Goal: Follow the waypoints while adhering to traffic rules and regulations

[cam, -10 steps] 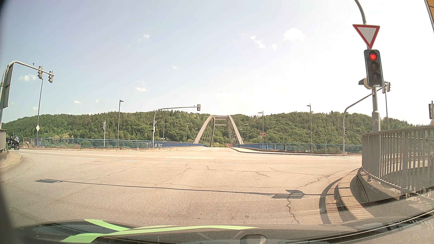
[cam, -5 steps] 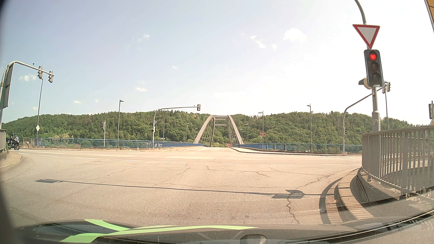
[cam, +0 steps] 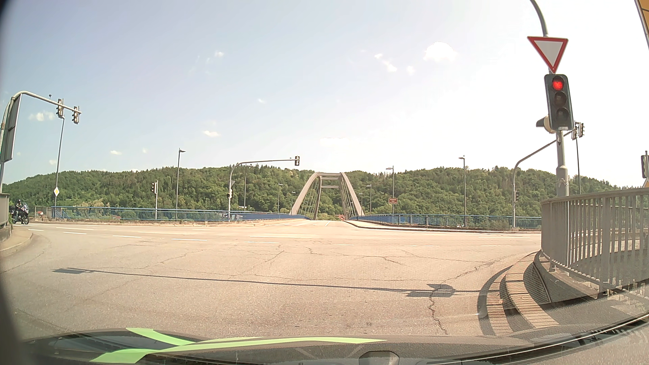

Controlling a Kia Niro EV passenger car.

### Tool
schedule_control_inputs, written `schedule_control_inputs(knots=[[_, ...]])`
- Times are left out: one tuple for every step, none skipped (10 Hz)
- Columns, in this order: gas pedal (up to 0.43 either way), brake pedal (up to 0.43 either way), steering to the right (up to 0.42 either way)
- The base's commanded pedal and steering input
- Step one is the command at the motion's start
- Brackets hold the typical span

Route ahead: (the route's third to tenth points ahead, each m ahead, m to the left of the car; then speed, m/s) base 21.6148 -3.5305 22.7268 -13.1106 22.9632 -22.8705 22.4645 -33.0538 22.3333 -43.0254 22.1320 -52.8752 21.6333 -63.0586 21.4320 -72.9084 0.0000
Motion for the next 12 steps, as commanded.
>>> schedule_control_inputs(knots=[[0.0,0.378,0.026],[0.0,0.39,0.026],[0.0,0.396,0.026],[0.0,0.402,0.026],[0.0,0.402,0.026],[0.0,0.402,0.026],[0.0,0.402,0.026],[0.0,0.402,0.026],[0.0,0.402,0.026],[0.0,0.402,0.026],[0.0,0.39,0.026],[0.0,0.372,0.026]])
